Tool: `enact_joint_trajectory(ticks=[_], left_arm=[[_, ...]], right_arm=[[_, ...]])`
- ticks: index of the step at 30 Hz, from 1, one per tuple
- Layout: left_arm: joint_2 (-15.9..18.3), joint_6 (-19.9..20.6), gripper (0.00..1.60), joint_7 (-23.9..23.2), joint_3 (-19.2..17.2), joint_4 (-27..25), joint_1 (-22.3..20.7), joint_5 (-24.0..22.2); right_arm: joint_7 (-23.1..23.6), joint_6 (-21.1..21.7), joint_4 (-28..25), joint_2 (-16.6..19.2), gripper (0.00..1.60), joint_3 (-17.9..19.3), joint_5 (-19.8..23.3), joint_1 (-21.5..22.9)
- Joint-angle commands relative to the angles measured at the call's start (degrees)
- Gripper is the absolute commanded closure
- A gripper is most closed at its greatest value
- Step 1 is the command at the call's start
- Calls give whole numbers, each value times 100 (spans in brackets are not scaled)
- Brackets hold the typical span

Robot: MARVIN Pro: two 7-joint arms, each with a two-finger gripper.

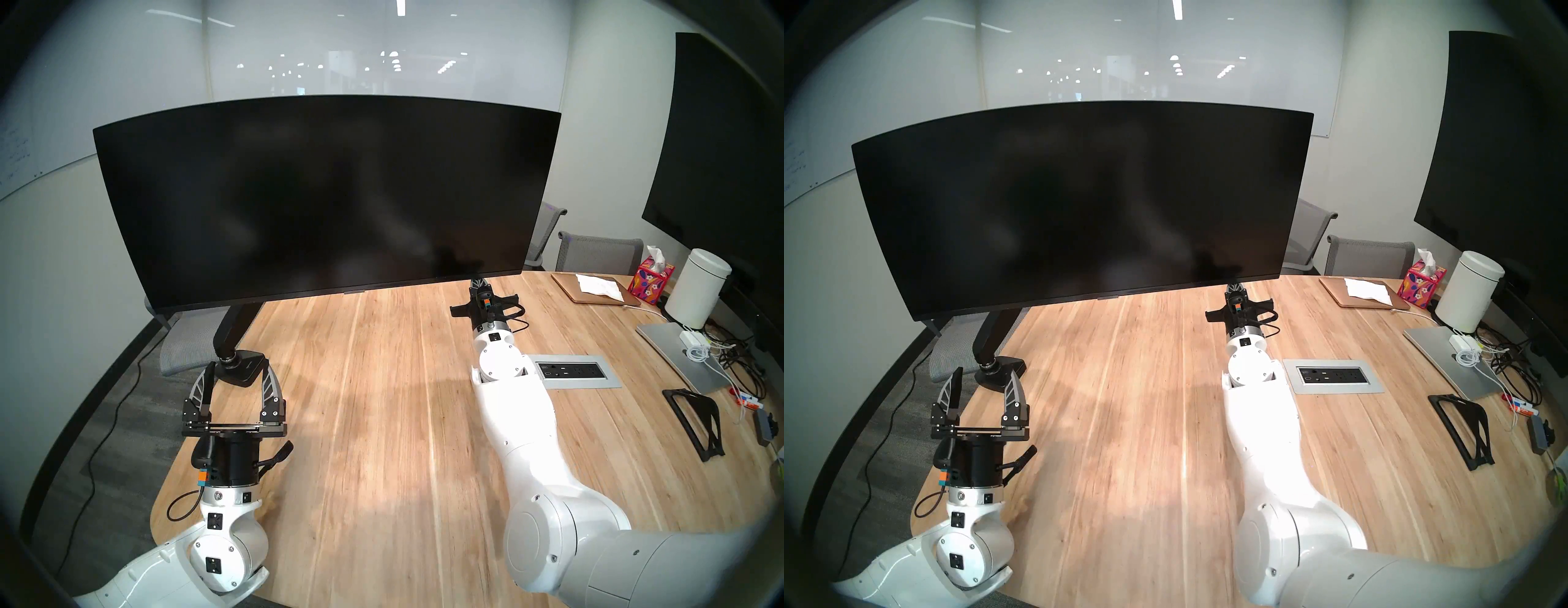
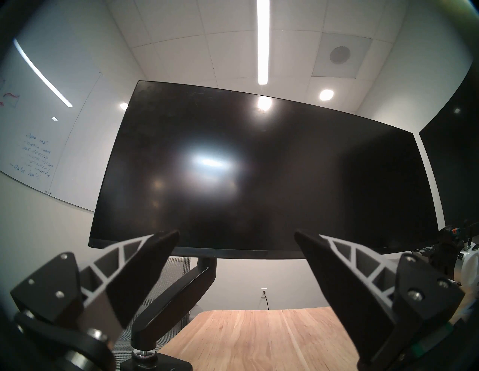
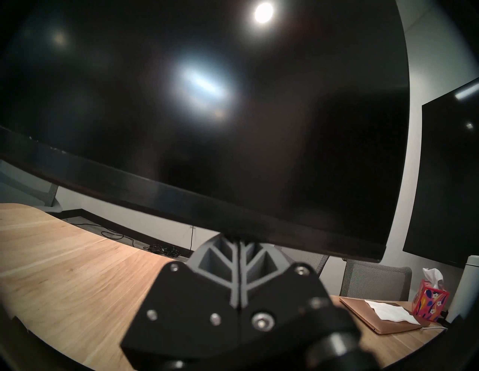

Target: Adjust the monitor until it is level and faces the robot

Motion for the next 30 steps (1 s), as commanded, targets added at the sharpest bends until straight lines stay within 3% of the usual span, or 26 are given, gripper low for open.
enact_joint_trajectory(ticks=[1, 16, 24, 26, 30], left_arm=[[-7, -15, 0, 11, -9, -77, 0, 9], [-7, -14, 0, 12, -10, -79, 1, 9], [-7, -14, 0, 12, -10, -80, 2, 9], [-7, -14, 0, 12, -10, -80, 2, 9], [-7, -14, 0, 12, -10, -79, 2, 9]], right_arm=[[60, -34, -470, -63, 160, -44, 39, 62], [453, 46, -1093, -85, 160, -51, 156, -460], [811, 46, -1696, -143, 160, -87, 277, -983], [777, -97, -1551, -117, 160, -87, 292, -931], [928, -97, -1841, -135, 160, -106, 342, -1149]])
